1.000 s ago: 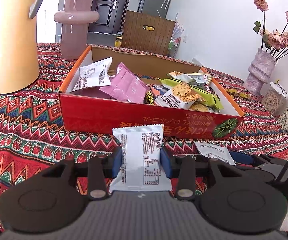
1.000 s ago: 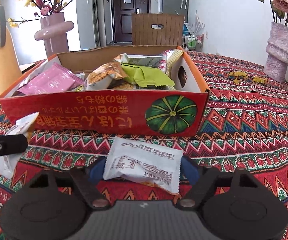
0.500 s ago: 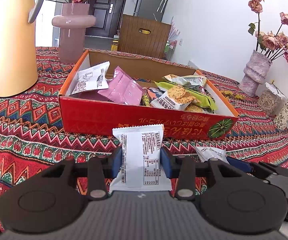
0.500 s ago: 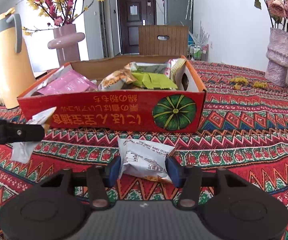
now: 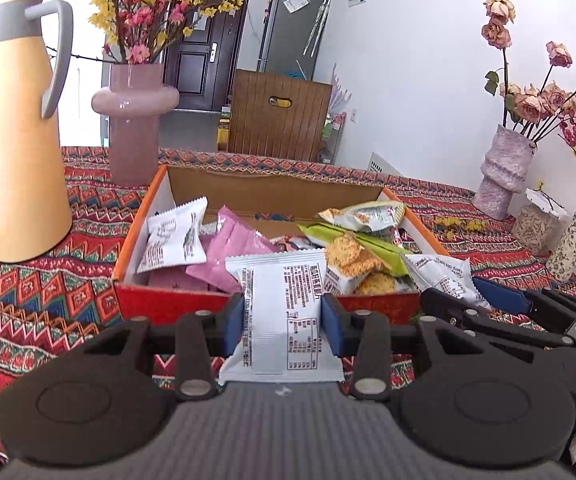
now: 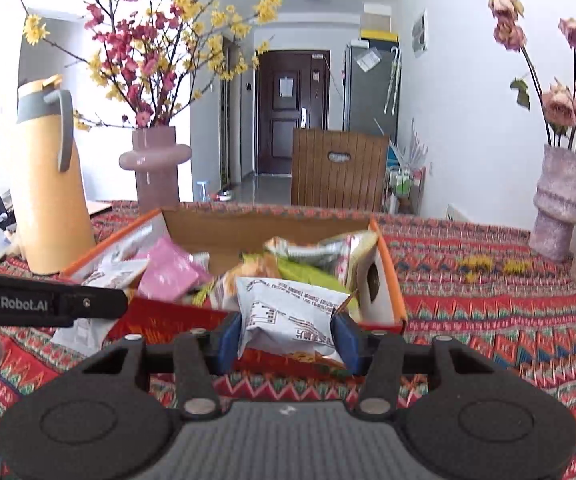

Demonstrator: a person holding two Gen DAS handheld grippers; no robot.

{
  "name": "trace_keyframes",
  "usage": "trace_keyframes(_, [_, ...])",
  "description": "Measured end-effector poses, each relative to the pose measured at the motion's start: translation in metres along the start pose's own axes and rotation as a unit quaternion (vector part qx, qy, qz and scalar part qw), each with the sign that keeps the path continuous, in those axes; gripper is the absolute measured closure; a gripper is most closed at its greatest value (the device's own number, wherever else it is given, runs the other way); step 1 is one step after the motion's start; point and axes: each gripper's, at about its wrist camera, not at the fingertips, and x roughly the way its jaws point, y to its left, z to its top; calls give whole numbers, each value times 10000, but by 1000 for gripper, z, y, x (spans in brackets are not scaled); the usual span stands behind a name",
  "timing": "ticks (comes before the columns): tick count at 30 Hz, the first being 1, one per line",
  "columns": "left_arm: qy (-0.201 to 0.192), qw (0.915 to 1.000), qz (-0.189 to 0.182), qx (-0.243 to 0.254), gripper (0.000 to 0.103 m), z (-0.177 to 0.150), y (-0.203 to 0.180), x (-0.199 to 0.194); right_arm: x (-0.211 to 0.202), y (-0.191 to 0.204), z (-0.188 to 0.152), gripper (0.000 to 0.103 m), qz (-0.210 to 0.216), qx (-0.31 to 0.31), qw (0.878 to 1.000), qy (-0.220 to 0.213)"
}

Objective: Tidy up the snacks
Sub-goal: 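Carry both white packets over the box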

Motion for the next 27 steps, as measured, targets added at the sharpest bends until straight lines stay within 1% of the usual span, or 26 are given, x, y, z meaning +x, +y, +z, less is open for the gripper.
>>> trace_keyframes(6, [-200,9997,163,29,61,23,1,9,15,-1,25,53,28,-116,9996,-253])
trace_keyframes(13, [-351,9985,421,17,61,44,6,28,48,-4,44,53,58,-115,9992,-368])
trace_keyframes(16, [-534,9969,569,-17,61,51,10,38,66,-7,50,53,-26,-9,9991,-425])
trace_keyframes(19, [-779,9940,774,-1,61,51,11,47,81,-10,48,53,-46,122,9989,-456])
trace_keyframes(22, [-981,9898,1023,123,61,44,12,58,88,-12,39,53,-44,98,9988,-472])
trace_keyframes(24, [-1009,9881,1148,147,61,40,14,63,89,-11,35,53,-50,113,9987,-497])
trace_keyframes(27, [-961,9887,1140,123,61,37,19,67,90,-4,28,53,-131,-39,9985,-538])
